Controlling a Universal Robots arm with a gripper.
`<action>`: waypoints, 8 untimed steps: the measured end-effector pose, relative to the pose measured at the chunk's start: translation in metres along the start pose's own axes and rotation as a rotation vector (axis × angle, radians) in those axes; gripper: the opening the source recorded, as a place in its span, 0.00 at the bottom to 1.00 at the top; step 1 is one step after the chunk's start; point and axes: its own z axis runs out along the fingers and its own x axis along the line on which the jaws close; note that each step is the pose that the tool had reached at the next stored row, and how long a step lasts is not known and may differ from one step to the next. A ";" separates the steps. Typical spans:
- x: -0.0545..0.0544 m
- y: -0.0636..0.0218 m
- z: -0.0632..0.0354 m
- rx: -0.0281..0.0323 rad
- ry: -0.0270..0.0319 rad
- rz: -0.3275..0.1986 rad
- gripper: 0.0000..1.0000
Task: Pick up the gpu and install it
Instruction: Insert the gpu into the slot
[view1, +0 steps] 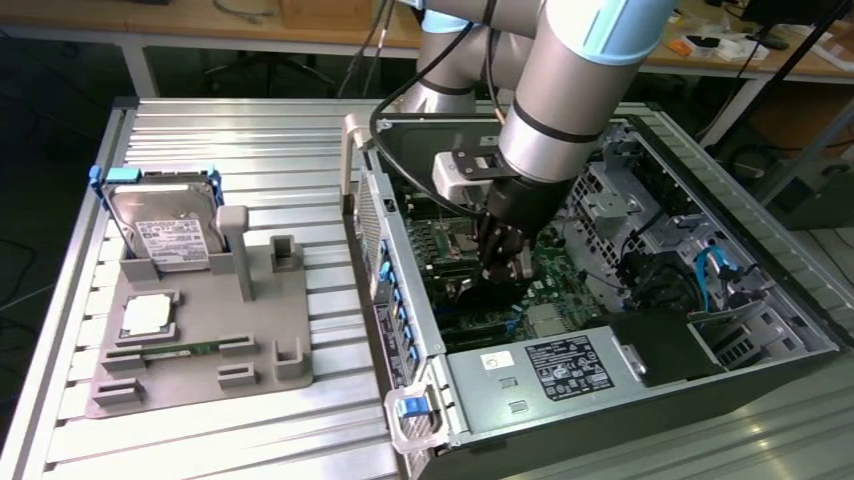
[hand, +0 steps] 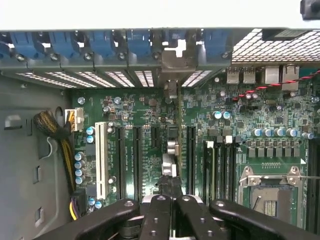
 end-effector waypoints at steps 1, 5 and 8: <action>0.000 0.0001 -0.0026 -0.0004 0.0007 0.000 0.11; 0.000 0.0034 -0.0116 -0.0006 0.0011 0.000 0.11; 0.000 0.0090 -0.0150 -0.0006 0.0010 0.001 0.11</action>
